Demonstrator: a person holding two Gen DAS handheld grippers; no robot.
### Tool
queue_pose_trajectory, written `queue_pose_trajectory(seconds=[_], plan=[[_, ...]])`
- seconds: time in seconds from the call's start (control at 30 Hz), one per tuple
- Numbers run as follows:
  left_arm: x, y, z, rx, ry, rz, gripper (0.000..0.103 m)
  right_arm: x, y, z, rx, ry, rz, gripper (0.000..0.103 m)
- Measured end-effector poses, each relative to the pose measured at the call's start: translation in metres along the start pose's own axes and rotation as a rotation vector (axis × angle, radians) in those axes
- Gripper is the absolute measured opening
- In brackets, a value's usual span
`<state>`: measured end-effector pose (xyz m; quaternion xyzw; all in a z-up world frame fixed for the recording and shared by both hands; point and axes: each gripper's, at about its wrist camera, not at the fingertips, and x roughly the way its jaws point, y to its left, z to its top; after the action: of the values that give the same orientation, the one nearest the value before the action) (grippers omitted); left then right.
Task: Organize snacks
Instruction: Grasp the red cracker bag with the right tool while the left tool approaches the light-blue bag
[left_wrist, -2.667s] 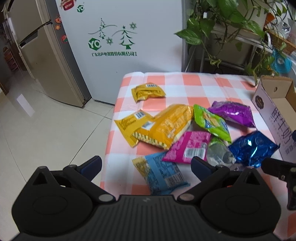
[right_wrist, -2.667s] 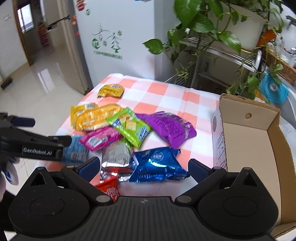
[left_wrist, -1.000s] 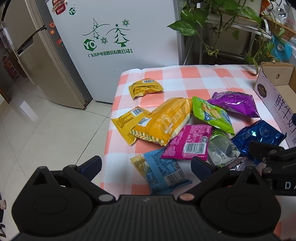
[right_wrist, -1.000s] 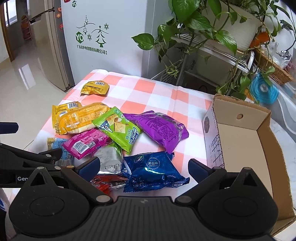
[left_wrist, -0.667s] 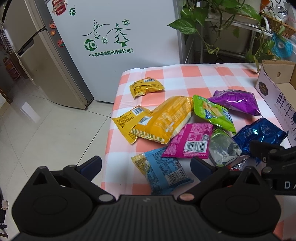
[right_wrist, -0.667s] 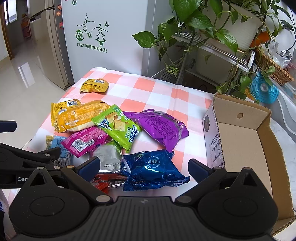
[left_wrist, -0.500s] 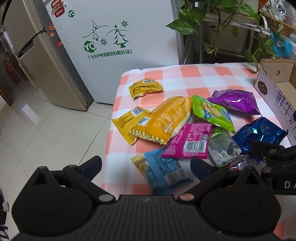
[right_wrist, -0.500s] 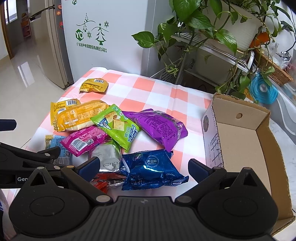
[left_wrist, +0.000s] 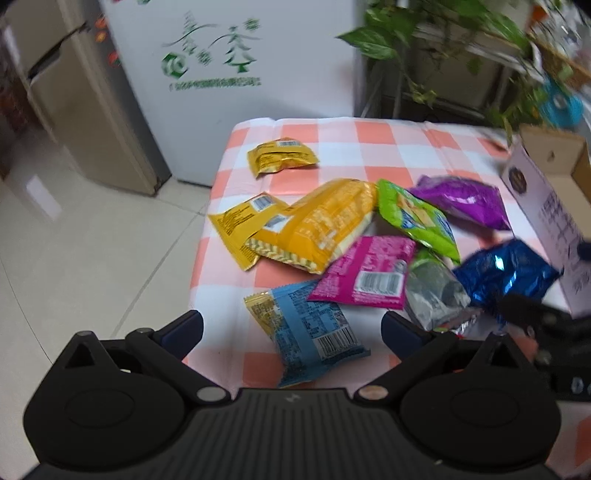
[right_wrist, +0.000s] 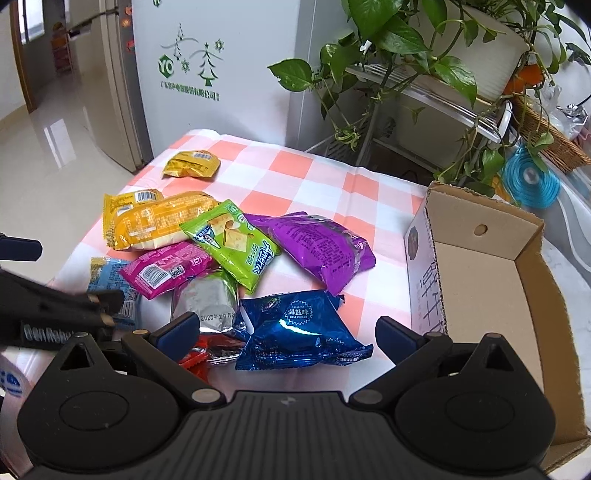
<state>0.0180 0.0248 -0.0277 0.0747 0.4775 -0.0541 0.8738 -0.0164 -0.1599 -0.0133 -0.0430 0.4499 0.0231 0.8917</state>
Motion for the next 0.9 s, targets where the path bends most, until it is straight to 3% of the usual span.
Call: queue_pose_trajectory(seconds=[0.1,0.4,0.63,0.9], plan=[[0.002,0.017,0.003,-0.085,0.014,-0.006,0.102,-0.002,-0.007,-0.006,0.01,-0.005,0.075,0.103],[0.0,0.061,0.007,-0.257,0.014,-0.007,0.102,-0.005,-0.003,-0.023,-0.065,0.103,0.292,0.103],[0.005,0.062,0.002,-0.235,0.031,-0.02,0.102,-0.002,0.02,-0.035,-0.178,0.148,0.351,0.103],[0.017,0.036,-0.002,-0.161,0.072,-0.047,0.102,0.009,0.035,-0.04,-0.221,0.176,0.35,0.098]])
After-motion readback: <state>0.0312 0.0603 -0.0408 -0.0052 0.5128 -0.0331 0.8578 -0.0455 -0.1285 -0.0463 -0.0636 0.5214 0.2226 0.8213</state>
